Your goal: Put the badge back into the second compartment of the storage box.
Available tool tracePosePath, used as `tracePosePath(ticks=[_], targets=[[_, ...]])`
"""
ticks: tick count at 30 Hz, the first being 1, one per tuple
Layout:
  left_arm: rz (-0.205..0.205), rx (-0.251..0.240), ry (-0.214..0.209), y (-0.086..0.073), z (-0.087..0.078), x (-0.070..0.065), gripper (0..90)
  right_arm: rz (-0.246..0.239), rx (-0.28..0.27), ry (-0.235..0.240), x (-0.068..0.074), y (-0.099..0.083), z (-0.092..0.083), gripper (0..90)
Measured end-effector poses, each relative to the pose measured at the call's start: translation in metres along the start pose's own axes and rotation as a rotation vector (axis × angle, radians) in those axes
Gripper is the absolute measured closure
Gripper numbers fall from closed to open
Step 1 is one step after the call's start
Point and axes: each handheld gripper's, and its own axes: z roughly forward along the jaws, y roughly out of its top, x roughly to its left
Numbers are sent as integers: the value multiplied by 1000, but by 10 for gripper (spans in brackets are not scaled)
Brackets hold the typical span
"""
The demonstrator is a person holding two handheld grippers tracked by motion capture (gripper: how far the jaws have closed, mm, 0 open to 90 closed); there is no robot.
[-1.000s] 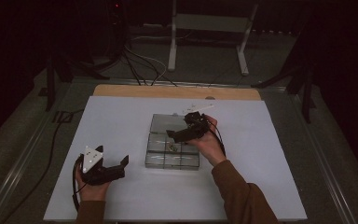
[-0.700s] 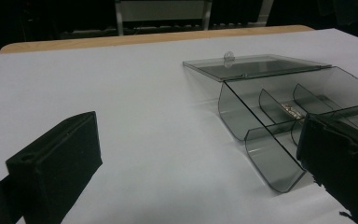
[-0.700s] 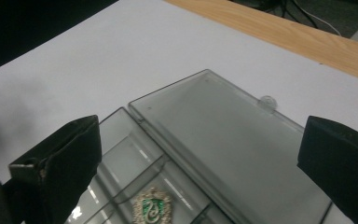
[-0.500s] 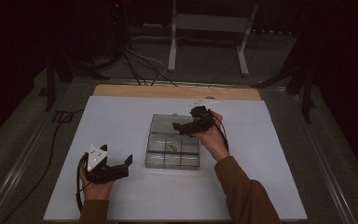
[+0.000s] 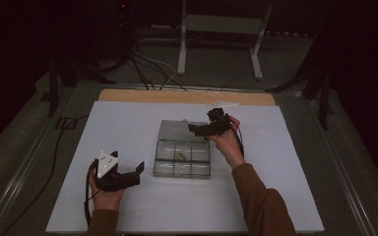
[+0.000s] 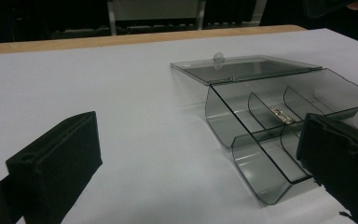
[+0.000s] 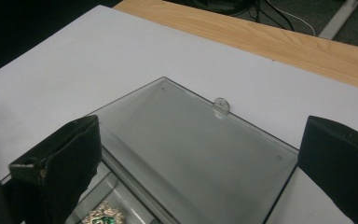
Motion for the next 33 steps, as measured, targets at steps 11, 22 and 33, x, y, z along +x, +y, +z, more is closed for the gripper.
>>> tracePosePath(ticks=[11,22,33], targets=[[3,5,3,0,8,-2,15,30,1,-27,-9,-4,4,0],[22,16,18,-1,14,-3,14,34,8,-38,-13,-7,7,0],[32,26,13,-3,24,-8,14,15,-16,-60,-13,-11,8,0]])
